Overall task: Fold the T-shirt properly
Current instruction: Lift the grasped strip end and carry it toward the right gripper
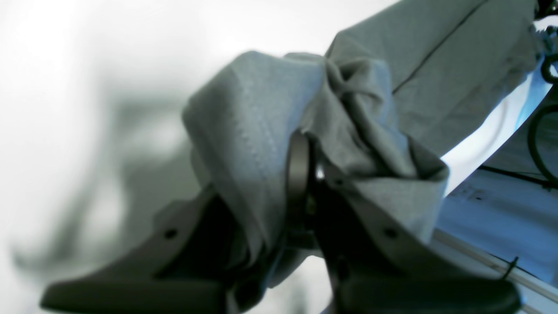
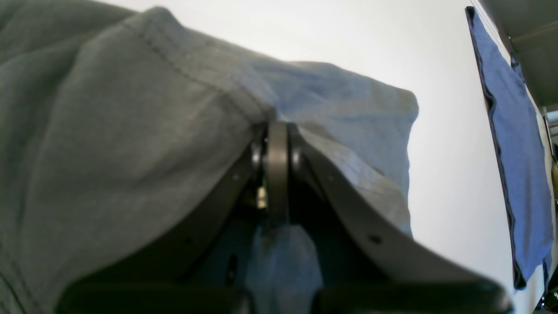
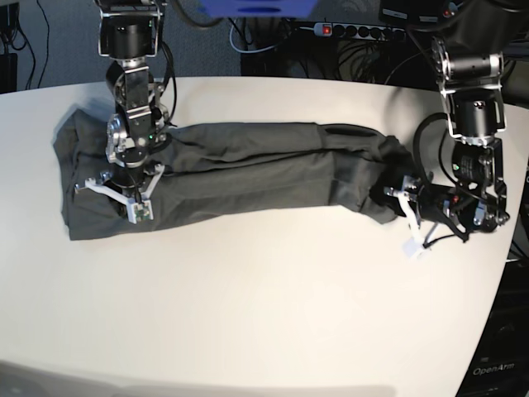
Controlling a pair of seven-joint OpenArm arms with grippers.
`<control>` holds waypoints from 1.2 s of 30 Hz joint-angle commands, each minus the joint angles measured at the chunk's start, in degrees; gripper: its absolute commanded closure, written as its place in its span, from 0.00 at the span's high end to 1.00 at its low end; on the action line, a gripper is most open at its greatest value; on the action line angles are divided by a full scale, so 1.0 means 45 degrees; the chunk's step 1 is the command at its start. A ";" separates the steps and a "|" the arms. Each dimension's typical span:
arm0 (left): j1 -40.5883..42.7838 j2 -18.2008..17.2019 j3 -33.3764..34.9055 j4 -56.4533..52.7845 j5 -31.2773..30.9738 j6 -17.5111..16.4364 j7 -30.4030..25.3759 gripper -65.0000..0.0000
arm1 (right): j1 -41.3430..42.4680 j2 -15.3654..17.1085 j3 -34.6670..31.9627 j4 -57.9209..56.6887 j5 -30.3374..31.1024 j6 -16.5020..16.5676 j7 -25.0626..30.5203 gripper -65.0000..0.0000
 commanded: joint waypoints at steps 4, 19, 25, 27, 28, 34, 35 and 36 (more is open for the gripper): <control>-0.0490 -0.0207 0.0249 0.0282 -0.2129 -0.0032 -0.0104 0.04 | -0.0600 -0.0187 -0.0072 -0.1010 -0.0168 0.1608 -0.2445 0.00; -0.1311 0.1395 0.1655 0.0321 -0.3301 -0.0032 -0.0104 0.04 | -0.0581 -0.0148 -0.0697 -0.1108 -0.0187 0.0983 -0.2523 0.00; -0.1526 0.2450 0.1636 0.0321 -0.3301 -0.0032 -0.0104 0.03 | -0.0444 -0.0168 -0.0697 -0.1108 -0.0187 0.0983 -0.2543 0.00; -0.1565 0.2880 0.1655 0.0321 -0.3301 -0.0032 -0.0104 0.03 | -0.0425 -0.0187 -0.0697 -0.1108 -0.0187 0.0983 -0.2543 0.00; -0.1565 0.3075 0.1655 0.0321 -0.3301 -0.0032 -0.0104 0.03 | -0.0425 -0.0207 -0.0697 -0.1108 -0.0187 0.0983 -0.2543 0.00; -0.1721 0.4032 0.1694 0.0927 -0.3243 -0.0032 -0.0104 0.03 | -0.0425 -0.0207 -0.0697 -0.1108 -0.0187 0.0963 -0.2543 0.00; -0.1702 0.4072 0.1694 0.0985 -0.3262 -0.0032 -0.0104 0.03 | -0.0425 -0.0207 -0.0697 -0.1108 -0.0187 0.0963 -0.2543 0.00; -0.1682 0.4169 0.1694 0.1063 -0.3204 -0.0032 -0.0104 0.03 | -0.0425 -0.0207 -0.0697 -0.1108 -0.0187 0.0963 -0.2543 0.00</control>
